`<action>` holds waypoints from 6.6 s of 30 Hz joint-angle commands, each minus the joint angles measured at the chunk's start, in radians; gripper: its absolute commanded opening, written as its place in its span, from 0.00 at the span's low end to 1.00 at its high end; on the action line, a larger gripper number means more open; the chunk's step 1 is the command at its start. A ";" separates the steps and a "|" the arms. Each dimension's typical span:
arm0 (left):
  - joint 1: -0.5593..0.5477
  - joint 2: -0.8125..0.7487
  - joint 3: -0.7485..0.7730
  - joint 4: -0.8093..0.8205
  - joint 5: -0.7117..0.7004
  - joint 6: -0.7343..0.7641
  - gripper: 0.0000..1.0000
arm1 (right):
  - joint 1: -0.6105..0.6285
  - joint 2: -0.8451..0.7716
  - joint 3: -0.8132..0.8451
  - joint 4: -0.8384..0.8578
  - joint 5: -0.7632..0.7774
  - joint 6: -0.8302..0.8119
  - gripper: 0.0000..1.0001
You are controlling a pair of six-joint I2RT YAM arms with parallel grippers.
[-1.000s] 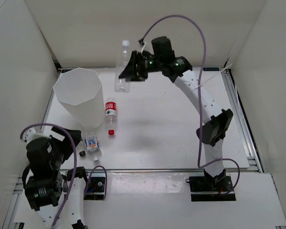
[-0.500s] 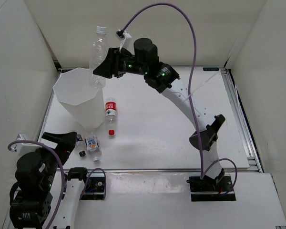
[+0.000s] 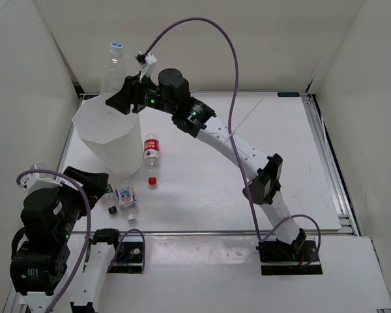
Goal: Put the plastic bottles in the bin
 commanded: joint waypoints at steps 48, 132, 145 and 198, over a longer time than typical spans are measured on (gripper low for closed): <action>-0.005 -0.179 -0.250 -0.041 -0.060 -0.175 1.00 | -0.288 -0.225 -0.895 -0.213 -0.408 0.276 0.99; -0.005 0.018 -0.389 -0.075 0.110 0.087 1.00 | -0.009 0.076 0.039 0.248 0.256 -0.055 0.43; -0.005 0.028 -0.579 0.018 -0.037 -0.009 1.00 | -0.049 -0.324 -0.148 -0.162 0.241 0.022 1.00; -0.188 0.558 -0.692 0.409 -0.120 -0.063 1.00 | -0.115 -0.780 -0.535 -0.480 0.252 -0.144 1.00</action>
